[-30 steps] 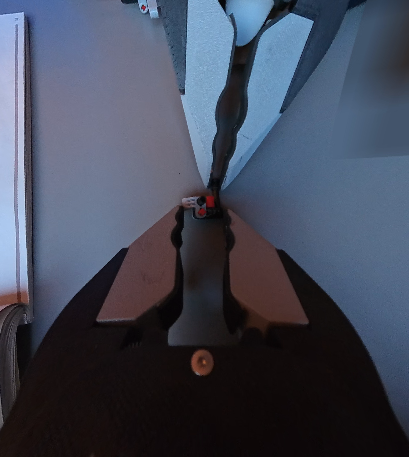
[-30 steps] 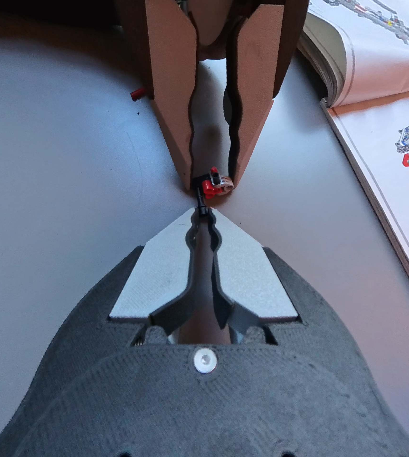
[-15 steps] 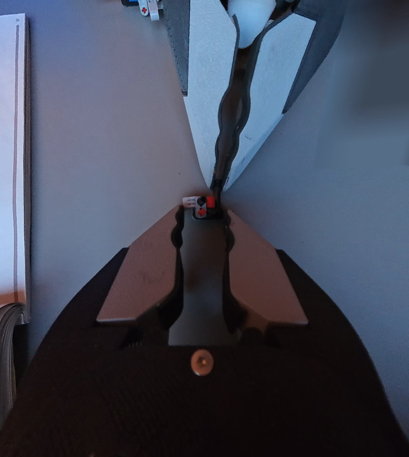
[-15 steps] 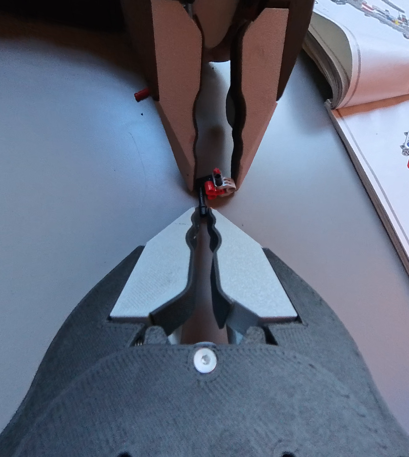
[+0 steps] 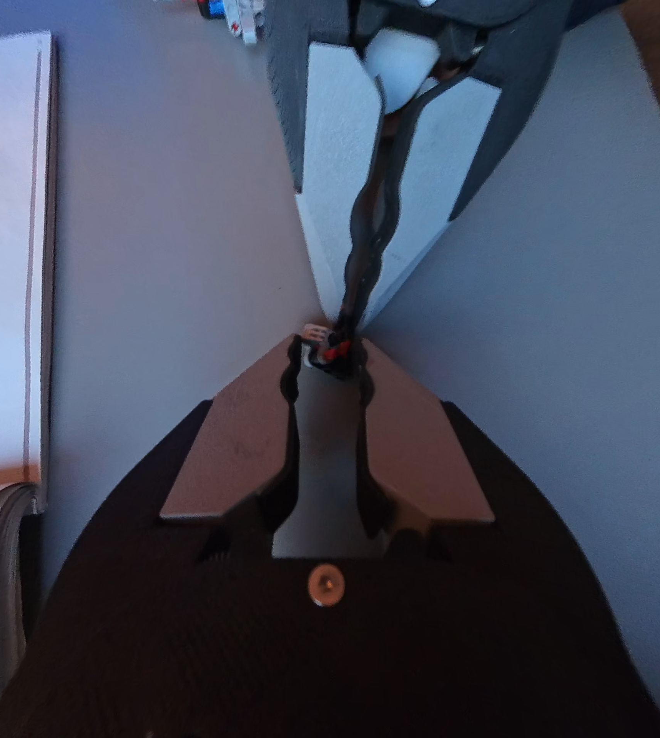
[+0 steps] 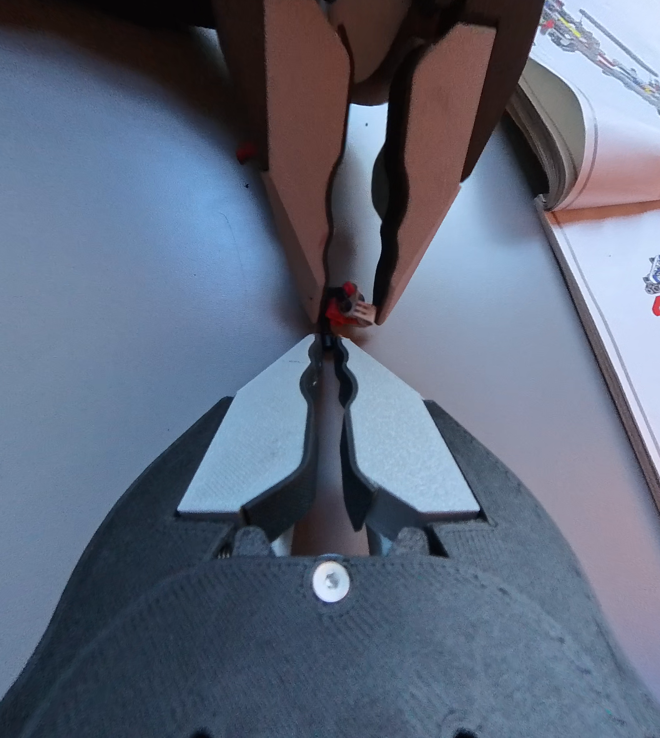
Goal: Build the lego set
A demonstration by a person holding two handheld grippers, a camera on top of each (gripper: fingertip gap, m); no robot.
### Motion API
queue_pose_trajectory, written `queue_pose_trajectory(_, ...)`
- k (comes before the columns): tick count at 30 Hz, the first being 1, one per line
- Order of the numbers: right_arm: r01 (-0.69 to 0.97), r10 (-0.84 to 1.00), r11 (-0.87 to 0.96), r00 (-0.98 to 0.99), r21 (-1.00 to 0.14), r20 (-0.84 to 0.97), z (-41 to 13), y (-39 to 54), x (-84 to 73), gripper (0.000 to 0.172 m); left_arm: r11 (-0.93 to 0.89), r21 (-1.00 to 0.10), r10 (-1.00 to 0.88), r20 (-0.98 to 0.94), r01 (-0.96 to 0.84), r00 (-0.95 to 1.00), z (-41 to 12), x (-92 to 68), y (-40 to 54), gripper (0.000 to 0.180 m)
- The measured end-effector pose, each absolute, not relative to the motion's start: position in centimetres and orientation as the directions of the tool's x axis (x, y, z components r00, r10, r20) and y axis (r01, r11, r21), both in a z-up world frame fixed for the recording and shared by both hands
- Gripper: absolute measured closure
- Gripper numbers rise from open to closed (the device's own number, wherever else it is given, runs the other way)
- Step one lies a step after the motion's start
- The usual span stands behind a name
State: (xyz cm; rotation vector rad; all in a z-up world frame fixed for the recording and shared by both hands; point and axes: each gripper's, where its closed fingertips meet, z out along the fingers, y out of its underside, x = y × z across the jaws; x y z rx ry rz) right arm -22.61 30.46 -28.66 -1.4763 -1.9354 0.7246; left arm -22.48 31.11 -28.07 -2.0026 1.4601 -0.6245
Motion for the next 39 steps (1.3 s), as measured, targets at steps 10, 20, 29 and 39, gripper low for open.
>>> queue_pose_trajectory(10,0.649,0.971,0.209,-0.223,-0.732,0.08,-28.6,30.6,-22.0,0.169,-0.195,-0.641,-0.956,-0.045,-0.743,0.29,-27.4,-25.9,31.9,0.155)
queue_pose_trajectory(20,0.617,0.978,0.122,-0.209,-0.778,-0.013,-27.6,31.0,-21.7,0.169,-0.204,-0.666,-0.961,-0.005,-0.718,0.278,-28.7,-23.9,32.6,0.129)
queue_pose_trajectory(29,0.635,0.966,0.188,-0.257,-0.749,0.024,-28.3,31.1,-21.2,0.169,-0.145,-0.707,-0.983,0.027,-0.692,0.179,-28.7,-22.9,31.4,0.165)
queue_pose_trajectory(39,0.628,0.961,0.205,-0.276,-0.751,0.031,-28.3,31.3,-20.9,0.169,-0.057,-0.674,-0.991,-0.052,-0.736,0.124,-27.7,-24.2,33.4,0.145)
